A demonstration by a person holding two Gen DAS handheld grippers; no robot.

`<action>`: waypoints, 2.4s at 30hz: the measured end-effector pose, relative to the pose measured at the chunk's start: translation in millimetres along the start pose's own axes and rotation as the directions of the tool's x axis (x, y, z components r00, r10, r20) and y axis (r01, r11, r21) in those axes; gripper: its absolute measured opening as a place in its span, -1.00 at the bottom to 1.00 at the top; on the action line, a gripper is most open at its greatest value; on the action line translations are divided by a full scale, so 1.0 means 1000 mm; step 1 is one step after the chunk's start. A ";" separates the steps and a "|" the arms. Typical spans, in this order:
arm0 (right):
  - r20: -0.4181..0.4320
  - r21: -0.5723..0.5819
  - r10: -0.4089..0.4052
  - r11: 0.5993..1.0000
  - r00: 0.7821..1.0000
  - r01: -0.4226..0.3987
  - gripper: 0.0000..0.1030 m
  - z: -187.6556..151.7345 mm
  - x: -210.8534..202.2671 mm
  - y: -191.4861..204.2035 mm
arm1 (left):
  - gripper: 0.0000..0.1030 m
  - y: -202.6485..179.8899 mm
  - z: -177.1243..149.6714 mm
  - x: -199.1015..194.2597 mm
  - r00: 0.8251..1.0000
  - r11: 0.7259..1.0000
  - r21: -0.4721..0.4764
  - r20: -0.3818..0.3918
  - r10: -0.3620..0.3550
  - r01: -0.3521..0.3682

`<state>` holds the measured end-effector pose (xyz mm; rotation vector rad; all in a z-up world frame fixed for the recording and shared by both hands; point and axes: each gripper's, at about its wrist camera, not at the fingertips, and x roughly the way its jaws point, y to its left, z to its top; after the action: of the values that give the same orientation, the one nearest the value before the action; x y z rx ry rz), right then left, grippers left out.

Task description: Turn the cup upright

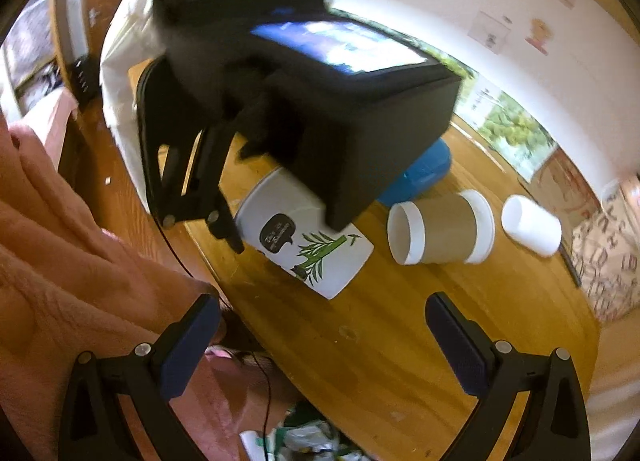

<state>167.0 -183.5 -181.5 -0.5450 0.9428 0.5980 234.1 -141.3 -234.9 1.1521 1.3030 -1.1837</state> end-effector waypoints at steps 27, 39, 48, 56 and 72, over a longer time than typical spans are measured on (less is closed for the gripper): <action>0.007 -0.272 -0.040 0.962 0.999 0.040 0.99 0.050 0.049 0.014 | 0.65 0.030 -0.086 -0.022 0.984 0.915 -0.402 0.169 0.050 0.022; -0.038 -0.306 -0.027 0.952 0.999 0.014 0.96 0.070 0.076 0.012 | 0.65 0.032 -0.136 -0.020 0.968 0.795 -0.603 0.233 0.096 0.066; -0.063 -0.342 -0.032 0.940 0.997 0.009 0.96 0.079 0.088 0.016 | 0.65 0.029 -0.146 -0.018 0.945 0.675 -0.724 0.301 0.126 0.140; -0.090 -0.352 -0.045 0.936 0.995 0.010 0.90 0.085 0.097 0.015 | 0.65 0.026 -0.158 -0.016 0.927 0.562 -0.804 0.339 0.160 0.197; -0.104 -0.181 0.025 0.982 0.994 -0.044 0.36 0.090 0.099 0.006 | 0.65 0.020 -0.180 -0.041 0.865 0.325 -0.923 0.328 0.381 0.206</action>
<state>259.7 -96.8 -224.3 -0.7304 0.9997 0.6982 243.4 38.2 -189.8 -0.0272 1.1610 -0.3396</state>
